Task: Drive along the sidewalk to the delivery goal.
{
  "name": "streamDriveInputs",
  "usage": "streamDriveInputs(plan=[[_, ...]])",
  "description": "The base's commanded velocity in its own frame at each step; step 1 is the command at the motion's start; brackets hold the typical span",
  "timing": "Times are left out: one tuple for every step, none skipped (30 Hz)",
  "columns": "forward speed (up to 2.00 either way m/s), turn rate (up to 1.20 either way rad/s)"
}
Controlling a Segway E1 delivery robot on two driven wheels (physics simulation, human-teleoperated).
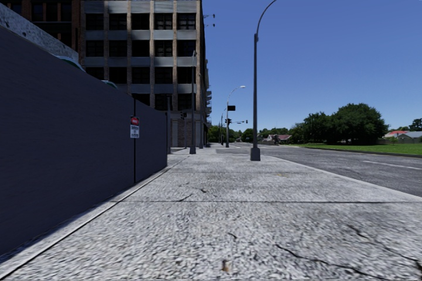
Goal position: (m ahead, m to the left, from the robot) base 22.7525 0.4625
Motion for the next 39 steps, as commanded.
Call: streamDriveInputs(plan=[[1.98,0.00],[1.98,0.00],[1.98,0.00],[1.98,0.00],[1.98,0.00],[1.98,0.00],[1.98,0.00],[1.98,0.00],[1.98,0.00],[1.98,0.00],[1.98,0.00],[1.98,0.00],[1.98,0.00],[1.98,0.00],[1.98,0.00],[1.98,0.00],[1.98,0.00],[1.98,0.00],[2.00,0.00],[2.00,0.00],[2.00,0.00],[2.00,0.00],[2.00,0.00],[2.00,0.00],[2.00,0.00],[2.00,0.00],[2.00,0.00],[2.00,0.03],[2.00,0.08],[2.00,0.08],[2.00,0.10],[2.00,0.10],[2.00,0.10],[2.00,0.10],[2.00,0.10],[2.00,0.10],[2.00,0.10],[2.00,0.10],[2.00,0.10]])
